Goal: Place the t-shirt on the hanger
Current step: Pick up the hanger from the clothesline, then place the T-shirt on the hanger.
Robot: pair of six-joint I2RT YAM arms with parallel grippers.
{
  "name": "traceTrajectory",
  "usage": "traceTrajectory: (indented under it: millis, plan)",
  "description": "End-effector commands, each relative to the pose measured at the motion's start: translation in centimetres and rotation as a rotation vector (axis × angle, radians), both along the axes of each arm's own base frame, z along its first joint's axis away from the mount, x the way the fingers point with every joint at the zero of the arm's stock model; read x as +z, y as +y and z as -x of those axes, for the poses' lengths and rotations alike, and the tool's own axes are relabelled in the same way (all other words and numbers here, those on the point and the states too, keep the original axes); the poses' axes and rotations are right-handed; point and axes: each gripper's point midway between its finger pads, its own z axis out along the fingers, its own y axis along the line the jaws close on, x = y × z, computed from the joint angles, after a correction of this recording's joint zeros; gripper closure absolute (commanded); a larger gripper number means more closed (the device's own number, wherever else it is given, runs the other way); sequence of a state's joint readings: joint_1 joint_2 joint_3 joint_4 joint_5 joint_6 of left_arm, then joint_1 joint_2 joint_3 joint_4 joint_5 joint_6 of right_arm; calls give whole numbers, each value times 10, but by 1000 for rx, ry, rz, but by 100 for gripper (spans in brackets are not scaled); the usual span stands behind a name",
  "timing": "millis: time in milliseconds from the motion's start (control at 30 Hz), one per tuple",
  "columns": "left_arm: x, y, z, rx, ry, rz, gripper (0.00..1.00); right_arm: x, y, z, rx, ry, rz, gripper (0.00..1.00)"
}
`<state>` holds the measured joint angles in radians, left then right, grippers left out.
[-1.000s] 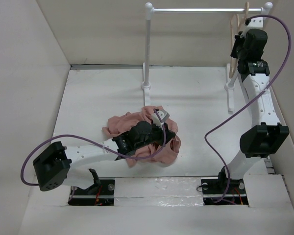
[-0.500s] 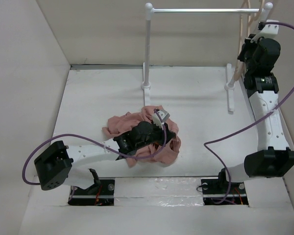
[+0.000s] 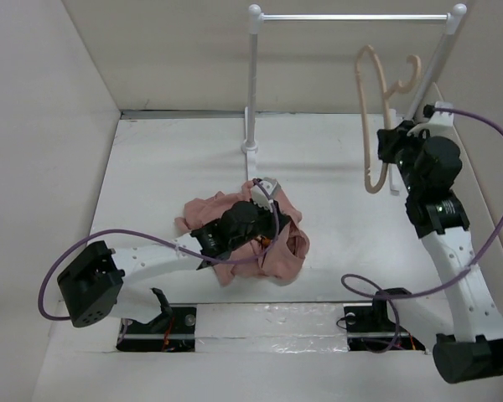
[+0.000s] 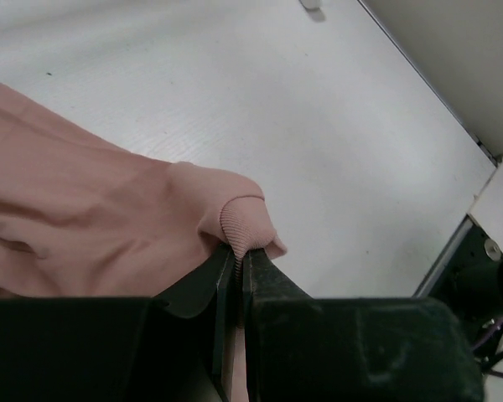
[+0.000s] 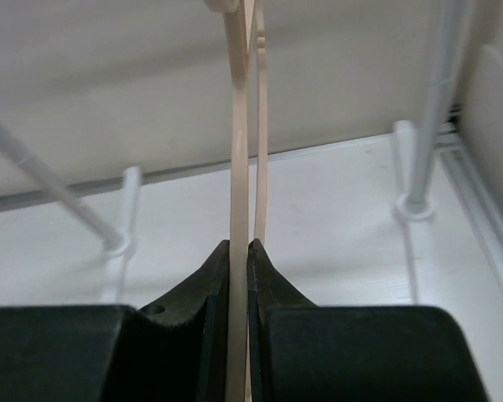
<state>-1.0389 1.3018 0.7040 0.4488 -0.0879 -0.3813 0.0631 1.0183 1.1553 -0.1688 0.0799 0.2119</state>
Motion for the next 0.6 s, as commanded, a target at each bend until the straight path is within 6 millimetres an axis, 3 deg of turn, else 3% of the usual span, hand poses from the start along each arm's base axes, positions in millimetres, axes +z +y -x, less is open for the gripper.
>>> traceTrajectory:
  millis: [0, 67, 100, 133, 167, 233, 267, 400, 433, 533, 567]
  plan:
    - [56, 4, -30, 89, -64, 136, 100, 22, 55, 40, 199, -97, -90, 100]
    - [57, 7, -41, 115, -59, 137, 100, -12, 71, 56, 249, -19, -133, 100]
    - [62, 13, -52, 142, -66, 146, 100, -7, 80, 77, 305, -42, -144, 100]
    - [59, 13, -59, 156, -60, 142, 100, -22, 94, 89, 364, -6, -158, 100]
    - [58, 15, -65, 168, -59, 139, 100, -35, 97, 103, 390, 39, -159, 100]
    - [62, 21, -83, 203, -63, 143, 100, -36, 97, 135, 432, 30, -176, 100]
    - [67, 22, -89, 216, -75, 154, 100, -55, 101, 149, 456, 97, -185, 100]
    - [78, 32, -119, 282, -102, 161, 100, -59, 100, 197, 544, 122, -221, 100]
    - [76, 36, -128, 301, -101, 157, 100, -59, 108, 207, 604, 134, -241, 100]
    - [84, 40, -143, 327, -117, 161, 100, -67, 116, 223, 684, 200, -219, 100]
    - [85, 42, -147, 335, -120, 155, 100, -78, 116, 225, 684, 265, -202, 100]
